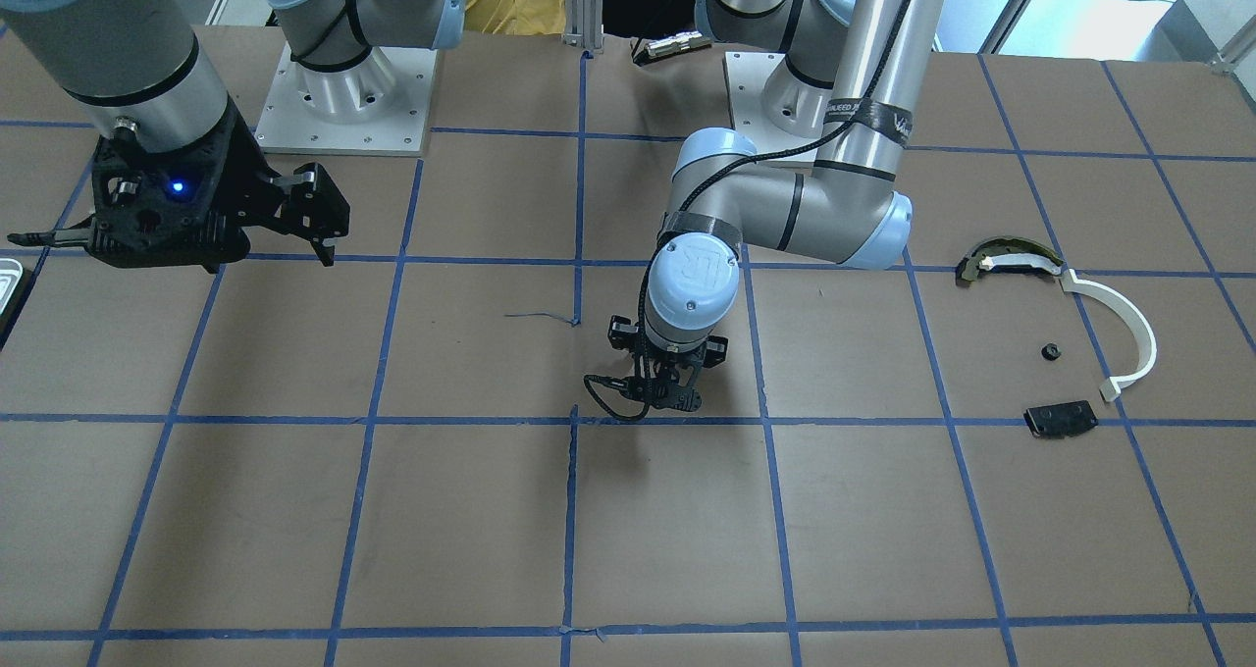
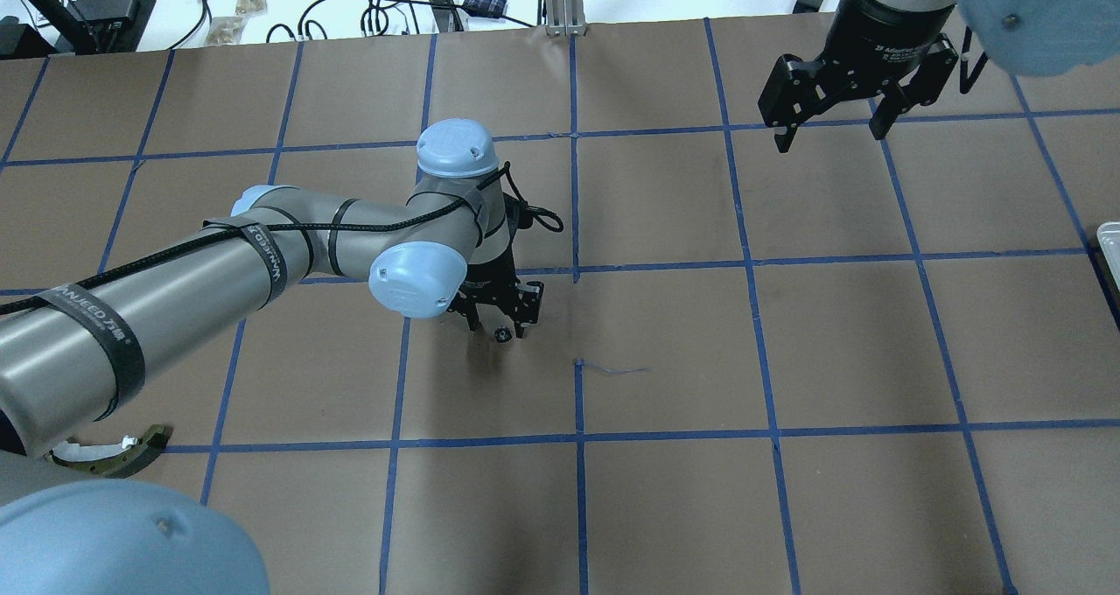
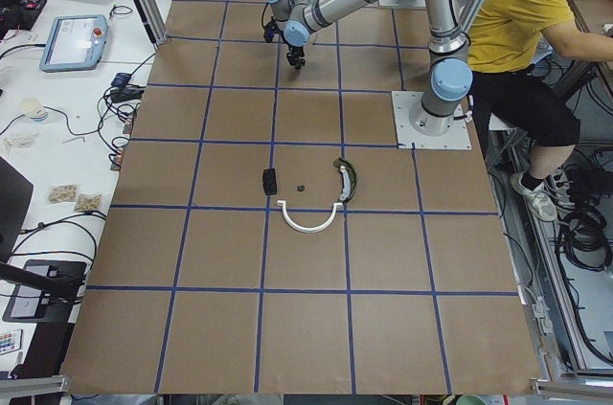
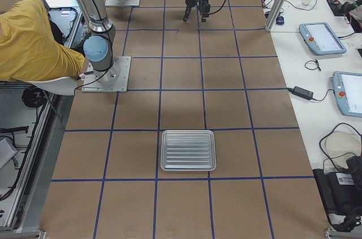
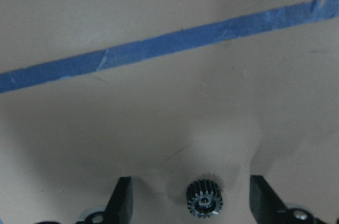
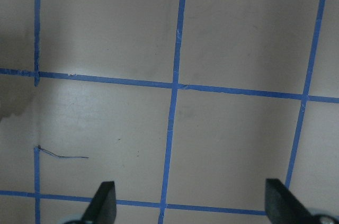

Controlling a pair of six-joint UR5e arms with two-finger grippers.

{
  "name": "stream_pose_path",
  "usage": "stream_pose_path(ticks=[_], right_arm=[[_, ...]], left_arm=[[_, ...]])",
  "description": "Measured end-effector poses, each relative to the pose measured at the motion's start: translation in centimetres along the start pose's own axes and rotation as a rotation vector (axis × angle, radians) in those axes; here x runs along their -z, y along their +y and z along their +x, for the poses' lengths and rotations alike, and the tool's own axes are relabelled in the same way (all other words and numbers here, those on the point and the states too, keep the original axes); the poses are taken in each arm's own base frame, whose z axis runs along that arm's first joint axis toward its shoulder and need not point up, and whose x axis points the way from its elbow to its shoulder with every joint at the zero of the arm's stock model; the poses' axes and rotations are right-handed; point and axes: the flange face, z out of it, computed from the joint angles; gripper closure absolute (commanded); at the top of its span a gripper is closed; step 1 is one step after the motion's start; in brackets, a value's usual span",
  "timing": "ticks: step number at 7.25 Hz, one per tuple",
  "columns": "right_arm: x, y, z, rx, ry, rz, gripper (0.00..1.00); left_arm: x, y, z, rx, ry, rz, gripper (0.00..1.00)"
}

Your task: Place bearing gear from tray to pile

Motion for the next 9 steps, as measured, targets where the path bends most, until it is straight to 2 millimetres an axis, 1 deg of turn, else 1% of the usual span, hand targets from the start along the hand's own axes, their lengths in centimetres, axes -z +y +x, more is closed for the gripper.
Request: stream_pose_path(ticks=[1, 3, 4, 5, 6, 7, 8, 9], right_arm=[[0.1, 0.0, 0.0, 0.000, -0.001, 0.002, 0.00], [0.1, 0.1, 0.1, -0.002, 0.000, 0.003, 0.00], [0.2, 0.1, 0.1, -0.004, 0.001, 0.004, 0.00], [0.2, 0.1, 0.1, -0.005, 0.001, 0.004, 0.00], [0.2, 0.1, 0.1, -0.006, 0.001, 0.004, 0.00], [0.2, 0.2, 0.1, -0.008, 0.001, 0.005, 0.00], [0.3, 0.2, 0.1, -0.009, 0.001, 0.006, 0.00], [0.3, 0.2, 0.1, -0.010, 0.001, 0.007, 0.00]], left_arm=[[0.0, 0.1, 0.0, 0.000, -0.001, -0.007, 1.00], [0.1, 0.2, -0.1, 0.002, -0.007, -0.016, 1.00], [0.6, 0.1, -0.2, 0.003, -0.008, -0.009, 1.00], [1.6, -0.1, -0.6, 0.008, -0.012, 0.003, 1.00], [3.6, -0.9, -2.2, 0.028, -0.017, 0.014, 1.00], [6.8, -2.1, -5.8, 0.077, -0.013, 0.017, 1.00], [10.3, -2.8, -11.4, 0.139, 0.001, 0.019, 1.00], [12.7, -2.5, -17.9, 0.177, 0.005, 0.028, 1.00]])
